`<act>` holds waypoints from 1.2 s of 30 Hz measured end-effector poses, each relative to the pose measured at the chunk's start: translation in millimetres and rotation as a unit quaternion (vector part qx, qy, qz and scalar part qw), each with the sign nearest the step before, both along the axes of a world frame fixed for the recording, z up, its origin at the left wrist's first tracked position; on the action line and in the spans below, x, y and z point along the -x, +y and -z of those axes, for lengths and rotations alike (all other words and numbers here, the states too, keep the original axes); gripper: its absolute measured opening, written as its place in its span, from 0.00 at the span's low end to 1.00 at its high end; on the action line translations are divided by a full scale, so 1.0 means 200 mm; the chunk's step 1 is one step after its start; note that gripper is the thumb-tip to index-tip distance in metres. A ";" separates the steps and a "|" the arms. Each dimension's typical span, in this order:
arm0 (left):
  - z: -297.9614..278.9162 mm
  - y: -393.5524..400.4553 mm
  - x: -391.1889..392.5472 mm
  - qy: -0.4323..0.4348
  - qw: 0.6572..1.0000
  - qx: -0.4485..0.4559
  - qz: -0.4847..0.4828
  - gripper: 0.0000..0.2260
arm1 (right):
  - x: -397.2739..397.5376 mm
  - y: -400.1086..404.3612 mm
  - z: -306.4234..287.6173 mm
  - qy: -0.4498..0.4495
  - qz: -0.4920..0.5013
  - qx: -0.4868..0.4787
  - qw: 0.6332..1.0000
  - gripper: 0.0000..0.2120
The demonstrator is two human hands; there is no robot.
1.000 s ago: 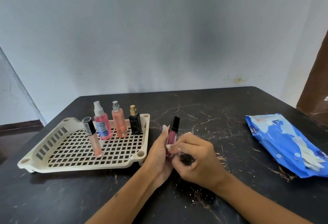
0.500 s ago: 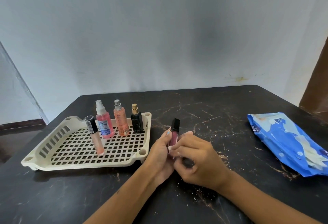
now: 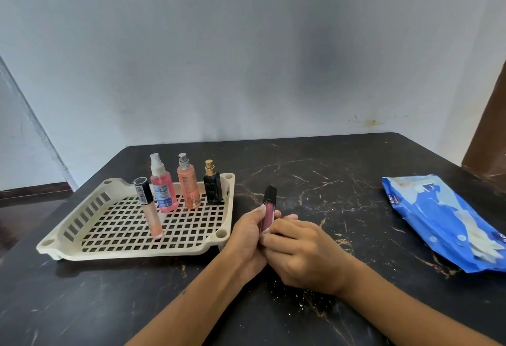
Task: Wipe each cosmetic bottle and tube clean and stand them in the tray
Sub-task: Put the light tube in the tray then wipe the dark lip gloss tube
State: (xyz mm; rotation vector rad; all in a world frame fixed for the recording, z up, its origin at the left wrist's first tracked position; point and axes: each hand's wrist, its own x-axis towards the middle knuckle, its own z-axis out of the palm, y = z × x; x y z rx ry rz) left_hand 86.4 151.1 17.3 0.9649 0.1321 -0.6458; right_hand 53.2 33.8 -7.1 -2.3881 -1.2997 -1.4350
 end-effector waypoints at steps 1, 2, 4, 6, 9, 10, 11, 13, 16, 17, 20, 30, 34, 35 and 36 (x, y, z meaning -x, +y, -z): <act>-0.01 0.00 0.01 0.002 1.000 0.003 -0.006 0.17 | 0.00 0.00 0.00 0.006 -0.002 -0.002 1.000 0.09; -0.02 0.00 0.02 0.003 1.000 0.004 -0.010 0.17 | 0.00 0.00 0.00 0.012 -0.004 -0.005 1.000 0.09; -0.02 0.00 0.02 0.003 1.000 0.007 -0.014 0.17 | 0.00 0.00 -0.01 0.028 -0.004 -0.011 1.000 0.09; -0.03 0.00 0.03 0.004 1.000 0.004 -0.020 0.17 | 0.02 0.01 -0.03 0.045 -0.003 -0.019 0.999 0.09; -0.03 -0.01 0.02 -0.006 0.999 0.024 -0.023 0.14 | 0.03 0.00 -0.05 0.080 -0.019 -0.093 0.992 0.06; -0.02 -0.01 0.01 -0.015 0.999 0.026 -0.031 0.12 | 0.03 -0.01 -0.05 0.092 -0.022 -0.148 0.984 0.05; -0.02 -0.01 0.00 -0.019 0.998 0.032 -0.044 0.11 | 0.03 -0.02 -0.05 0.100 -0.017 -0.213 0.972 0.05; -0.01 -0.01 -0.01 -0.026 0.997 0.044 -0.055 0.11 | 0.02 -0.05 -0.06 0.116 0.016 -0.326 0.938 0.05; -0.02 -0.01 0.01 -0.041 0.998 0.029 -0.044 0.10 | 0.01 -0.03 -0.04 0.167 0.022 -0.373 0.913 0.08; -0.02 -0.01 0.02 -0.039 0.998 0.028 -0.051 0.11 | 0.01 -0.02 -0.04 0.183 0.010 -0.364 0.913 0.09; -0.03 -0.02 0.03 -0.058 0.997 0.028 -0.048 0.14 | 0.02 0.02 -0.03 0.196 0.009 -0.366 0.910 0.09; -0.06 -0.04 0.08 -0.096 0.995 0.034 0.020 0.16 | -0.02 -0.09 -0.06 0.211 0.075 -0.505 0.833 0.12; -0.05 -0.03 0.06 -0.091 0.996 0.021 -0.009 0.11 | 0.01 -0.02 -0.04 0.193 0.030 -0.423 0.885 0.09; -0.05 -0.02 0.05 -0.092 0.995 0.020 -0.015 0.10 | 0.02 0.00 -0.04 0.187 0.023 -0.401 0.896 0.08; -0.05 -0.02 0.05 -0.094 0.995 0.024 -0.017 0.10 | 0.02 0.01 -0.03 0.183 0.022 -0.394 0.901 0.08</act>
